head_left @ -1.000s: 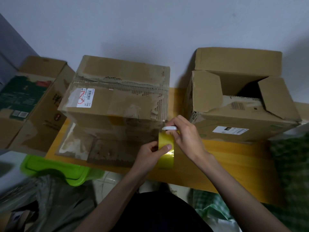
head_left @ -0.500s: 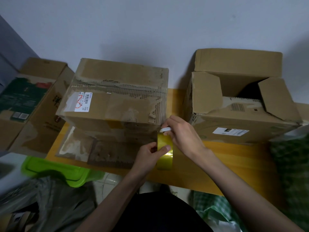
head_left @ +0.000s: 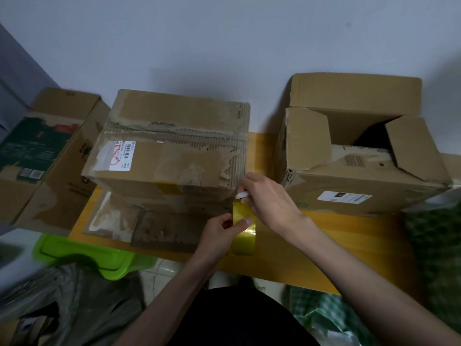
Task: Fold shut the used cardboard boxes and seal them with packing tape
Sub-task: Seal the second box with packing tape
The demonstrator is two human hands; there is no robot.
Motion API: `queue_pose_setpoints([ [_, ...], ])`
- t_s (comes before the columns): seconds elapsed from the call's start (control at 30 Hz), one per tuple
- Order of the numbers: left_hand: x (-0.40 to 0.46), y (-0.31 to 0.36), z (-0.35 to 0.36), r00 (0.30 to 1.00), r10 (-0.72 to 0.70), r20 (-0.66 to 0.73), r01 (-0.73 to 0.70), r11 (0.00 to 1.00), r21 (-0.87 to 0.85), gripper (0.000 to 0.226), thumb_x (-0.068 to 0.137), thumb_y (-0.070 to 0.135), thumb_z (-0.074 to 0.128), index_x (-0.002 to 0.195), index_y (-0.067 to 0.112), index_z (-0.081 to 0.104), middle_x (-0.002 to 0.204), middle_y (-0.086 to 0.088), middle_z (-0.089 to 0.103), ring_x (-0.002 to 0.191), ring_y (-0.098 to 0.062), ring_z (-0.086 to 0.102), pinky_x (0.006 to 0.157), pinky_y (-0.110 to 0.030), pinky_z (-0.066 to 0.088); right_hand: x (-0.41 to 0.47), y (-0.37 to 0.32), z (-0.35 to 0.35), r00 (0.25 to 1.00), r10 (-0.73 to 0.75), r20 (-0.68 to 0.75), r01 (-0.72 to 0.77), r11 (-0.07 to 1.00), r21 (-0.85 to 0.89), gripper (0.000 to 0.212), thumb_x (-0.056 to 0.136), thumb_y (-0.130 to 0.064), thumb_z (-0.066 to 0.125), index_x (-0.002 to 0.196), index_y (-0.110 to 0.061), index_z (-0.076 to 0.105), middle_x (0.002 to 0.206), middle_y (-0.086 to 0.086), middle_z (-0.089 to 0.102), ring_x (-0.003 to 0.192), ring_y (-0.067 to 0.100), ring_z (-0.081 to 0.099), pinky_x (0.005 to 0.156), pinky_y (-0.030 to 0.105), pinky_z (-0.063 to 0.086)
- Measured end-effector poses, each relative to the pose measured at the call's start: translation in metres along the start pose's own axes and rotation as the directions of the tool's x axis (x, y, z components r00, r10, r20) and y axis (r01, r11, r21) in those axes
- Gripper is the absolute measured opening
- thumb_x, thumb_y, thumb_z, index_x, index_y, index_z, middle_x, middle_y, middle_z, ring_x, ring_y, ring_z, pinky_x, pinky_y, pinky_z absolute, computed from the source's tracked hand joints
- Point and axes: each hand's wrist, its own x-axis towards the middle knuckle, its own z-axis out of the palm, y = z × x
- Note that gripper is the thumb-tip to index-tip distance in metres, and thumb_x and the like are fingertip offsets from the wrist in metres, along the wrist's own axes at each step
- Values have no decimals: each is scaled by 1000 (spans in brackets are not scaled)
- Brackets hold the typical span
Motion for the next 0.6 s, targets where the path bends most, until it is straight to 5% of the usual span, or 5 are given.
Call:
queue_pose_setpoints([
  [0.13, 0, -2, -1, 1000, -10, 7, 10, 1000, 7, 24, 89, 30, 74, 105, 13, 75, 97, -7, 78, 96, -28, 73, 88, -43, 57, 1, -3, -3, 999, 1, 33, 0, 999, -39, 26, 88, 6, 62, 105, -13, 62, 109, 2, 59, 103, 24, 59, 68, 26, 33],
  [0.43, 1, 1, 5, 1000, 4, 14, -4, 1000, 1, 14, 91, 26, 72, 99, 16, 76, 91, -3, 78, 81, -18, 74, 63, -24, 57, -18, 19, -8, 998, 43, -37, -46, 994, -96, 28, 80, 10, 67, 92, -14, 59, 95, 2, 57, 92, 27, 58, 63, 31, 36],
  [0.6, 3, 2, 2, 999, 6, 32, -6, 1000, 12, 18, 91, 28, 72, 105, 17, 74, 94, -1, 78, 85, -17, 75, 64, -24, 57, -46, 83, 24, 930, 367, 1, -366, 927, -86, 17, 88, -1, 68, 90, -16, 61, 93, 3, 63, 86, 27, 63, 64, 37, 48],
])
